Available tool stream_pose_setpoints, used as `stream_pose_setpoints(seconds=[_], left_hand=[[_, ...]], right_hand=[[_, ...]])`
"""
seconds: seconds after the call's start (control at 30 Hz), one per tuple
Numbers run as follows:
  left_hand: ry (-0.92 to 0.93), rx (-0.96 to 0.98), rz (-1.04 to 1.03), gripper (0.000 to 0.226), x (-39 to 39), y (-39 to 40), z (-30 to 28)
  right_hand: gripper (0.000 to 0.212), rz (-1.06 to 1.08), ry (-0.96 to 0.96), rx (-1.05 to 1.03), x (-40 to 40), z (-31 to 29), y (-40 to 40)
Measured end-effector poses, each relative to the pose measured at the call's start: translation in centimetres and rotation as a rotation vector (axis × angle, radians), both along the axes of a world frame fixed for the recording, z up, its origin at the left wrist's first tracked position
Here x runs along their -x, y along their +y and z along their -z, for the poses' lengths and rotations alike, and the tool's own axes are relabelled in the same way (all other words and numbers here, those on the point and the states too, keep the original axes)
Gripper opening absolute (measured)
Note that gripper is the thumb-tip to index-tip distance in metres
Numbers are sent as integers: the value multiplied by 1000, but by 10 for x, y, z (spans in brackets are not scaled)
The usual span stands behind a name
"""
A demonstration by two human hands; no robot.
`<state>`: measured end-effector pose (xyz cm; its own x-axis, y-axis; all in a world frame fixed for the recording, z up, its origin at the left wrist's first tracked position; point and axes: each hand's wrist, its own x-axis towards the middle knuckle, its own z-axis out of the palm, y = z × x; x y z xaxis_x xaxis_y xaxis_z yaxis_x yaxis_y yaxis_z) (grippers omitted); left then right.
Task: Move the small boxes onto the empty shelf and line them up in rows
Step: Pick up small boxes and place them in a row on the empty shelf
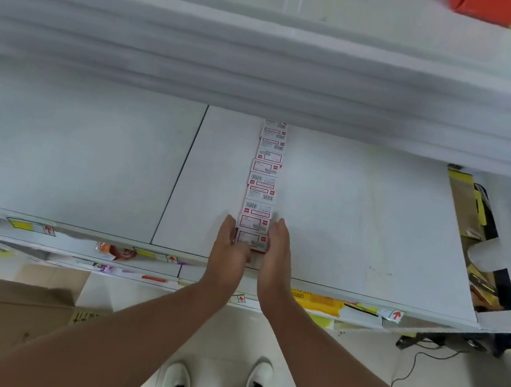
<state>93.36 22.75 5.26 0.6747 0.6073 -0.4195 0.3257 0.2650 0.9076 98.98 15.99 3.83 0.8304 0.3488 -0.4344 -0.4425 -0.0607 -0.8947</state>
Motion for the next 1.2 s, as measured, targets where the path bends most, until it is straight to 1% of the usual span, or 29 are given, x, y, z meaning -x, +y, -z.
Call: stream_pose_setpoints(seconds=[0.1, 0.23, 0.37, 0.47, 0.57, 0.63, 0.7, 0.73, 0.83, 0.93, 1.0, 1.1, 1.2], left_hand=[[15, -6, 5, 59, -8, 2, -5], [14, 14, -17, 53, -20, 8, -10], [46, 11, 8, 50, -26, 19, -5], [77, -15, 43, 46, -23, 24, -6], [132, -54, 19, 40, -15, 31, -7], [183, -137, 54, 42, -7, 37, -5], [261, -254, 123, 54, 4, 45, -7], [296, -292, 151, 55, 10, 49, -7], [383, -345, 177, 55, 30, 52, -22], [403, -390, 183, 53, 45, 52, -40], [416, -459, 194, 54, 56, 53, -49], [470, -537, 210, 55, 80, 47, -66], [507, -608, 244, 55, 106, 37, -84]], right_hand=[[49, -14, 2, 1, -9, 5, 5], [60, -29, 23, 7, -21, 6, 13], [59, -53, 16, 55, -35, 11, 16], [49, -79, -9, 112, -38, 9, 10], [38, -159, -126, 201, -30, -8, -4], [35, -230, -205, 245, -28, -15, -16], [39, -319, -290, 313, -30, -25, -30], [40, -372, -322, 344, -31, -28, -35], [43, -514, -361, 413, -37, -39, -45], [51, -636, -477, 537, -43, -50, -46], [55, -725, -524, 585, -44, -58, -46], [57, -843, -584, 659, -34, -69, -46], [68, -919, -653, 701, -16, -81, -47]])
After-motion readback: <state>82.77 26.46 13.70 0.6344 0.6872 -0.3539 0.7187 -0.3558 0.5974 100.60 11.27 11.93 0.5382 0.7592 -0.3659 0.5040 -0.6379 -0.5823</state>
